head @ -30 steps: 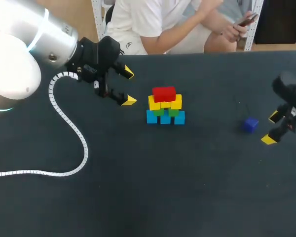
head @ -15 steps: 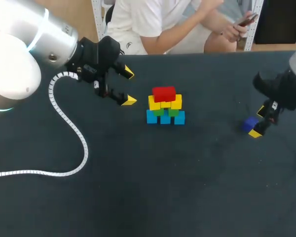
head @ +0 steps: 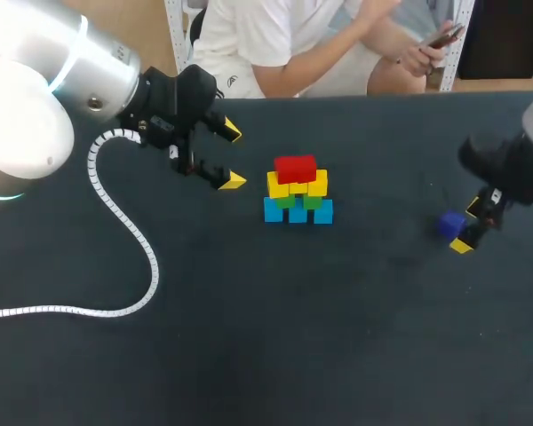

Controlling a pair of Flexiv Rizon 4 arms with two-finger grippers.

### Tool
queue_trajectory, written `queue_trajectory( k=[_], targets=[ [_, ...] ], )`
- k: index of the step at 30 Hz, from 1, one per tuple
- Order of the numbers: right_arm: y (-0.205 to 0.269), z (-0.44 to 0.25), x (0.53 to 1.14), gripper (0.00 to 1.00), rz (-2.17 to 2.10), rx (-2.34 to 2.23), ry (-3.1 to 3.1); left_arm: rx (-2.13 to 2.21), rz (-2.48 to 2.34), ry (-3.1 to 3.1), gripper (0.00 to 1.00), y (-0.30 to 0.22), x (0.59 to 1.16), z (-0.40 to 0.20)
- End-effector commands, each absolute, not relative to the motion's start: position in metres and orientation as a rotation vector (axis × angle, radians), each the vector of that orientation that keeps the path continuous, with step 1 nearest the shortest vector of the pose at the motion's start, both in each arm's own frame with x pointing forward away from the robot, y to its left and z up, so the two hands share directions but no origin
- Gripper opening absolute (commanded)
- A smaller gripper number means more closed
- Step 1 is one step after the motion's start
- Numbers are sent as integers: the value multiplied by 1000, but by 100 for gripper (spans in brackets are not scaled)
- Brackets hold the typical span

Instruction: Place the blue cubes, place green cubes on the blue cubes, place the yellow cubes on the green cubes, then place the red cubes on the yellow cubes, and place purple cube on the red cubes.

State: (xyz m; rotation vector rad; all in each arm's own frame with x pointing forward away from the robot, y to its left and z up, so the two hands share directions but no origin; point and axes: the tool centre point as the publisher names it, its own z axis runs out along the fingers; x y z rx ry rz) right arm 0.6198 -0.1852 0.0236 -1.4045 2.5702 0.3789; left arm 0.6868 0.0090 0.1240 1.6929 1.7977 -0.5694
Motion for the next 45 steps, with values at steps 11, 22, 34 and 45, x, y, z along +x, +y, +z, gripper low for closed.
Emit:
queue_trajectory(
  k=[11, 22, 34, 45],
  targets=[
    [-184, 15, 624, 100, 311, -1411, 2603, 1694, -573, 1793, 100, 10, 688, 123],
    [-188, 15, 632, 100, 300, -1408, 2602, 1694, -573, 1793, 100, 10, 688, 123],
    [-186, 9, 641, 97, 313, -1426, 2613, 1694, -573, 1793, 100, 10, 688, 123],
    [-185, 4, 648, 76, 320, -1437, 2626, 1694, -573, 1793, 100, 10, 688, 123]
  ],
)
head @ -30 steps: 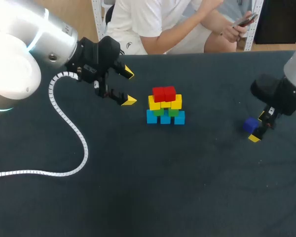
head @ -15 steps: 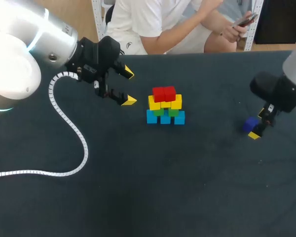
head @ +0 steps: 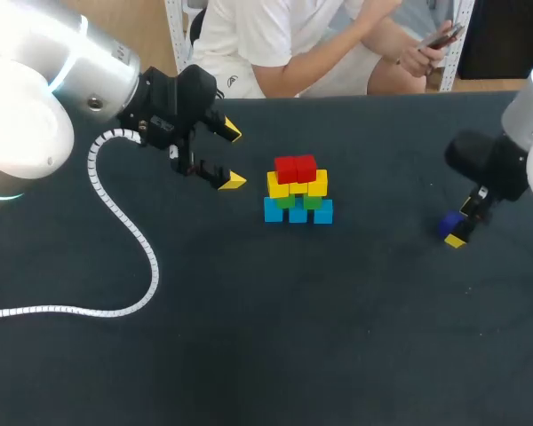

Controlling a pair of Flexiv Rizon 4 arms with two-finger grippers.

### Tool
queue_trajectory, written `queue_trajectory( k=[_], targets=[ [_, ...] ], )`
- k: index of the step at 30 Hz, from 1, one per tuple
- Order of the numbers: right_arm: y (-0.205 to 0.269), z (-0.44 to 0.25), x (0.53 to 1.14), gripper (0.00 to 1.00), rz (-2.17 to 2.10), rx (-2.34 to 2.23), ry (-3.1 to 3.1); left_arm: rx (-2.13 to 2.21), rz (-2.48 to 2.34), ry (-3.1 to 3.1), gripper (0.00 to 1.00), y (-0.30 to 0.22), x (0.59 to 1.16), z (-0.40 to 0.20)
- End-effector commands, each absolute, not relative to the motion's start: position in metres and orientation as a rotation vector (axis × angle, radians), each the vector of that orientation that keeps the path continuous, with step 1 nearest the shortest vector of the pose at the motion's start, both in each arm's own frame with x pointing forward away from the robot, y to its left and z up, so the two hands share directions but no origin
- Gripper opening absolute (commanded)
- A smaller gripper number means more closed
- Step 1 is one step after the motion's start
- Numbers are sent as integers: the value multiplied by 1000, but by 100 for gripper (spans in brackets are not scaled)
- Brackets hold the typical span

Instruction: Place the blue cubes, place green cubes on the blue cubes, place the yellow cubes on the green cubes, then place the red cubes on the yellow cubes, and place purple cube on the red cubes.

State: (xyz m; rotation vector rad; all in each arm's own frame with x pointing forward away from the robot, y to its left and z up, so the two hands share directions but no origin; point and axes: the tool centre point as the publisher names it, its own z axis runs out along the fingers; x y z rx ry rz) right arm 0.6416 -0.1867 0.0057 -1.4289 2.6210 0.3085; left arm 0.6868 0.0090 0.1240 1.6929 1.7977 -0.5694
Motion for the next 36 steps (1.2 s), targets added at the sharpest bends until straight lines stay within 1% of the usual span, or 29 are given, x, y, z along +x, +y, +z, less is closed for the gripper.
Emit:
queue_trajectory(
  k=[1, 5, 8, 12, 14, 15, 16, 17, 18, 20, 21, 24, 27, 30, 31, 32, 34, 35, 36],
  targets=[
    [-185, 3, 648, 74, 320, -1440, 2627, 1694, -573, 1793, 100, 10, 688, 123],
    [-182, 1, 650, 77, 323, -1453, 2631, 1694, -573, 1793, 100, 10, 688, 123],
    [-182, 0, 651, 75, 319, -1457, 2635, 1694, -573, 1793, 100, 10, 688, 123],
    [-181, 0, 651, 76, 311, -1463, 2641, 1694, -573, 1793, 100, 10, 688, 123],
    [-180, -1, 651, 75, 309, -1463, 2644, 1694, -573, 1793, 100, 10, 688, 123],
    [-180, -1, 651, 71, 305, -1462, 2646, 1694, -573, 1793, 100, 10, 688, 123],
    [-180, -1, 651, 61, 302, -1462, 2645, 1694, -573, 1793, 100, 10, 688, 123],
    [-180, 0, 651, 45, 295, -1463, 2646, 1694, -573, 1793, 100, 10, 688, 123],
    [-180, 0, 651, 41, 292, -1463, 2646, 1694, -573, 1793, 100, 10, 688, 123],
    [-180, 1, 651, 35, 283, -1460, 2650, 1694, -573, 1793, 100, 10, 688, 123],
    [-181, 1, 650, 34, 281, -1457, 2651, 1694, -573, 1793, 100, 10, 688, 123],
    [-183, 0, 649, 26, 273, -1444, 2660, 1694, -573, 1793, 100, 10, 688, 123],
    [-185, 0, 647, 24, 273, -1434, 2667, 1694, -573, 1793, 100, 10, 688, 123],
    [-185, -1, 646, 28, 277, -1430, 2669, 1694, -573, 1793, 100, 10, 688, 123],
    [-185, -2, 645, 33, 279, -1430, 2670, 1694, -573, 1793, 100, 10, 688, 123],
    [-185, -2, 645, 41, 284, -1430, 2669, 1694, -573, 1793, 100, 10, 688, 123],
    [-185, -3, 645, 45, 287, -1434, 2668, 1694, -573, 1793, 100, 10, 688, 123],
    [-185, -3, 645, 69, 287, -1434, 2668, 1694, -573, 1793, 100, 10, 688, 123],
    [-184, -3, 644, 100, 287, -1436, 2667, 1694, -573, 1793, 100, 10, 688, 123]
  ],
)
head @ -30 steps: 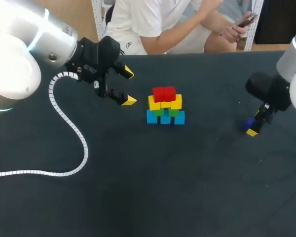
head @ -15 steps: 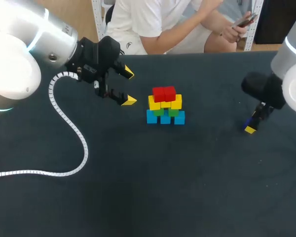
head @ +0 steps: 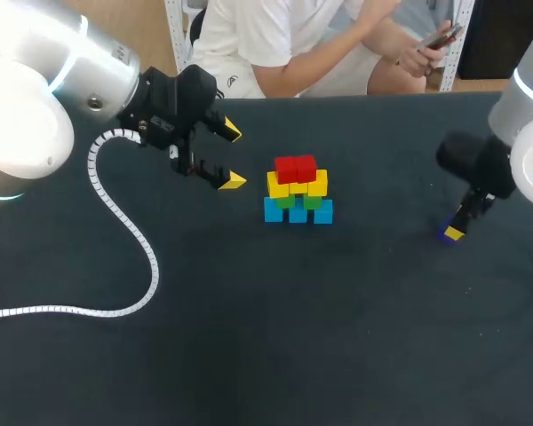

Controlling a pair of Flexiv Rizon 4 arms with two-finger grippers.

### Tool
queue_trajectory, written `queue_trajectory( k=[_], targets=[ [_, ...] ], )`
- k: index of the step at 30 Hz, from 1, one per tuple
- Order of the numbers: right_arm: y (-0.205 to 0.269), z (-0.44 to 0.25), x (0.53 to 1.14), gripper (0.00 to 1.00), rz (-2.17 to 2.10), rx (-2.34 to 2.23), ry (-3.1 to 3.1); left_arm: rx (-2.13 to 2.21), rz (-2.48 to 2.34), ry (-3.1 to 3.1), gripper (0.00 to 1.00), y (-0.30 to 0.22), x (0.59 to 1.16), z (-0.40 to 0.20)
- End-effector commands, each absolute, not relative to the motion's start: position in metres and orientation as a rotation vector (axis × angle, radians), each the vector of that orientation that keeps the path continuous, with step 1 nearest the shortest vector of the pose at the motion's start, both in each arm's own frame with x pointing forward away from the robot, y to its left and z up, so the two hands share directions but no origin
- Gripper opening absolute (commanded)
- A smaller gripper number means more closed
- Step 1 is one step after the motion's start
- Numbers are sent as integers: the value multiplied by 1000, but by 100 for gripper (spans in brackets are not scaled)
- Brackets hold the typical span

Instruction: Place the blue cubes, place green cubes on the blue cubes, place the yellow cubes on the green cubes, then place the red cubes on the yellow cubes, and place purple cube on the red cubes.

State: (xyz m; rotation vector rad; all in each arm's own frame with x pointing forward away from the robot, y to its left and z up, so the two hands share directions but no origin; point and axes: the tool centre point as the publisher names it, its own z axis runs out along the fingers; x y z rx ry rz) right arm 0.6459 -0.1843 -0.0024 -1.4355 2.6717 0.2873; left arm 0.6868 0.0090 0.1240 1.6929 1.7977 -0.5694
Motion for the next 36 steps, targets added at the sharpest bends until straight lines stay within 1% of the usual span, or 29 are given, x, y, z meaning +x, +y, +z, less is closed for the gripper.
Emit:
queue_trajectory(
  k=[1, 13, 14, 15, 16, 17, 19, 23, 29, 31, 32, 36],
  targets=[
    [-184, -3, 643, 100, 287, -1438, 2666, 1694, -573, 1793, 100, 10, 688, 123],
    [-186, -1, 638, 100, 247, -1430, 2682, 1694, -573, 1793, 100, 10, 688, 123],
    [-187, -2, 637, 98, 239, -1416, 2688, 1694, -573, 1793, 100, 10, 688, 123],
    [-188, -2, 637, 85, 235, -1407, 2689, 1694, -573, 1793, 100, 10, 688, 123],
    [-189, -2, 636, 56, 233, -1401, 2690, 1694, -573, 1793, 100, 10, 688, 123],
    [-189, -2, 636, 49, 228, -1387, 2693, 1694, -573, 1793, 100, 10, 688, 123],
    [-189, -2, 635, 44, 231, -1376, 2691, 1694, -573, 1793, 100, 10, 688, 123],
    [-188, -4, 635, 29, 232, -1373, 2689, 1694, -573, 1793, 100, 10, 688, 123],
    [-187, -9, 636, 18, 236, -1376, 2700, 1694, -573, 1793, 100, 10, 688, 123],
    [-187, -12, 637, 9, 234, -1376, 2709, 1694, -573, 1793, 100, 10, 688, 123],
    [-187, -12, 637, 0, 234, -1376, 2710, 1694, -573, 1793, 100, 10, 688, 123],
    [-186, -8, 639, 0, 215, -1383, 2685, 1694, -573, 1793, 100, 10, 688, 123]
  ],
)
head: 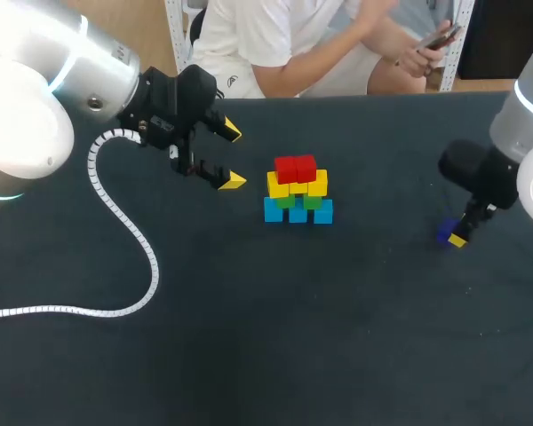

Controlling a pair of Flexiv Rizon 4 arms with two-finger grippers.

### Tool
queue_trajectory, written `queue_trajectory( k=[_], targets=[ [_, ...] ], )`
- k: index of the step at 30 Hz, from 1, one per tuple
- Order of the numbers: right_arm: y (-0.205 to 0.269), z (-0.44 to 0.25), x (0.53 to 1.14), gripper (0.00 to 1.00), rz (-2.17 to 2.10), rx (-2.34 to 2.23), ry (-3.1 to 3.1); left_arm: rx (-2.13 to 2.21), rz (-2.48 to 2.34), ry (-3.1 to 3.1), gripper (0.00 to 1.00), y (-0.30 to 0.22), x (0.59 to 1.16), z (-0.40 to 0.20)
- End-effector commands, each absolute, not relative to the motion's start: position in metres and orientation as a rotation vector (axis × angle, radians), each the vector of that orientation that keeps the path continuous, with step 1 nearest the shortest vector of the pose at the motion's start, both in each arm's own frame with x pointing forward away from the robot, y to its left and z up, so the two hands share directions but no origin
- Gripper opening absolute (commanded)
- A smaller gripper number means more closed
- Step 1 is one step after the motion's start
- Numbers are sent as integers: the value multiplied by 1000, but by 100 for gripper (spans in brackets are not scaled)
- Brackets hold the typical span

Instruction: Place the blue cubes, place green cubes on the blue cubes, place the yellow cubes on the green cubes, then place the red cubes on the yellow cubes, and place purple cube on the red cubes.

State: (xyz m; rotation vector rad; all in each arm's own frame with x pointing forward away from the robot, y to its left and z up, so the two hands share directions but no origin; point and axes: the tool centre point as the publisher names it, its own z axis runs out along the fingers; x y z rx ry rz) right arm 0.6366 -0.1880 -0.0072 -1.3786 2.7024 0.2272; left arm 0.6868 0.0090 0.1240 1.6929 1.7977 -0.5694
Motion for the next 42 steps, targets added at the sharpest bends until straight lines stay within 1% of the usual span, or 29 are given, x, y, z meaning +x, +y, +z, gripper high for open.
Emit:
queue_trajectory(
  k=[1, 9, 27, 35, 42],
  targets=[
    [-186, -5, 639, 0, 215, -1388, 2670, 1694, -573, 1793, 100, 10, 688, 123],
    [-173, 35, 651, 0, 230, -1498, 2461, 1694, -573, 1793, 100, 10, 688, 123],
    [-118, 117, 673, 0, 324, -1801, 2130, 1694, -573, 1793, 100, 10, 688, 123],
    [-85, 155, 685, 0, 310, -1982, 2037, 1694, -573, 1793, 100, 10, 688, 123],
    [-54, 175, 696, 0, 322, -2112, 1945, 1694, -573, 1793, 100, 10, 688, 123]
  ],
)
